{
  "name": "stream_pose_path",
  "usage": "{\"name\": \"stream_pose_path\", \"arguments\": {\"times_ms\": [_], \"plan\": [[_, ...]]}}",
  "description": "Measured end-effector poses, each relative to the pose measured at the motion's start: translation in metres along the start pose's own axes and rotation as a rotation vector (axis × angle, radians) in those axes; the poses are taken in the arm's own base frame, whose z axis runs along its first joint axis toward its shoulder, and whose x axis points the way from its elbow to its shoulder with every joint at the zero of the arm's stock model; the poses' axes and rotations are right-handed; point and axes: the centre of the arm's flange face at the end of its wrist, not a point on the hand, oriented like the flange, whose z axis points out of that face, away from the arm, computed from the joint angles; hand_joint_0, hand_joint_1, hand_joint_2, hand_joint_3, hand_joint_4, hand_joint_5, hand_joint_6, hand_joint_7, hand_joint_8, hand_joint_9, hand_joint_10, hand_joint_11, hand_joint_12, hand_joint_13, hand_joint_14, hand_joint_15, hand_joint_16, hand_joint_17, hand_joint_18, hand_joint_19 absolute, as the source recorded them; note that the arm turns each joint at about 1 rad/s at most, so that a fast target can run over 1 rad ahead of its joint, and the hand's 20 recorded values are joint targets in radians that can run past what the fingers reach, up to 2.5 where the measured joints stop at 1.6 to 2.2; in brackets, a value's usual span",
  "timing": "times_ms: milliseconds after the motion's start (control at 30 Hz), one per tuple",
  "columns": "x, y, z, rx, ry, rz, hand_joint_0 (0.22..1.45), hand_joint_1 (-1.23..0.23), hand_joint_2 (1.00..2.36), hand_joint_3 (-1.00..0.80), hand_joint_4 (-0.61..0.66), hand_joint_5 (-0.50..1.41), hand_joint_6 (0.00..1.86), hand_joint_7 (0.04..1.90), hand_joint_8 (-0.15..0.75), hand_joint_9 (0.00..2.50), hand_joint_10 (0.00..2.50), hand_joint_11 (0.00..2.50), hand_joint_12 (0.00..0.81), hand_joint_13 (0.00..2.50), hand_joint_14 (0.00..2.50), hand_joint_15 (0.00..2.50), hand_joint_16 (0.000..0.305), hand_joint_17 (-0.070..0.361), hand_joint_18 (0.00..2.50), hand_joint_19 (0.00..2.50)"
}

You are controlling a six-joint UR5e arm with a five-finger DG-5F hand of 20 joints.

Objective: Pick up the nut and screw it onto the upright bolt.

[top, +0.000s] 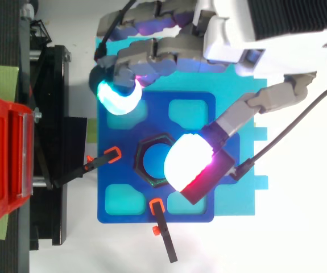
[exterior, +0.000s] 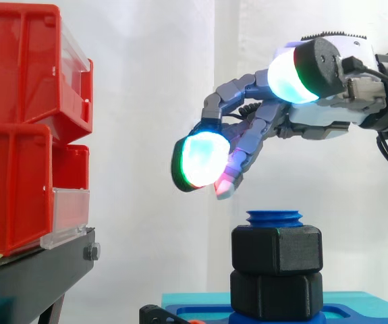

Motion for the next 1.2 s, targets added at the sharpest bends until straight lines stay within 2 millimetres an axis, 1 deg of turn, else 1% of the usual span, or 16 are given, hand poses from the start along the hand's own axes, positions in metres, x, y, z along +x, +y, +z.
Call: {"name": "stream_pose_path", "arguments": {"times_ms": [133, 300, 667, 900, 1200], "plan": [[0.016, 0.006, 0.003, -0.011, -0.029, 0.018, 0.41, -0.22, 1.0, -0.5, 0.13, -0.15, 0.5, 0.62, 0.242, 0.76, 0.0, 0.0, 0.373, 0.31, 0.0, 0.0, 0.047, 0.106, 0.0, 0.02], [0.033, 0.011, 0.005, -0.021, -0.062, 0.039, 0.41, -0.22, 1.0, -0.5, 0.12, -0.15, 0.5, 0.61, 0.24, 0.68, 0.0, 0.0, 0.375, 0.27, 0.0, 0.0, 0.048, 0.109, 0.0, 0.02], [0.04, 0.017, 0.008, -0.02, -0.077, 0.046, 0.4, -0.23, 1.0, -0.5, 0.12, -0.15, 0.5, 0.61, 0.24, 0.63, 0.0, 0.0, 0.383, 0.22, 0.0, 0.0, 0.049, 0.111, 0.0, 0.0], [0.052, 0.014, 0.002, -0.008, -0.049, 0.051, 0.4, -0.23, 1.0, -0.5, 0.13, -0.15, 0.5, 0.61, 0.24, 0.61, 0.0, 0.0, 0.385, 0.21, 0.0, 0.0, 0.05, 0.112, 0.0, 0.0], [0.056, 0.013, -0.001, 0.002, -0.027, 0.053, 0.4, -0.23, 1.0, -0.5, 0.13, -0.15, 0.5, 0.62, 0.246, 0.6, 0.0, 0.0, 0.389, 0.21, 0.0, 0.0, 0.05, 0.113, 0.0, 0.0]]}}
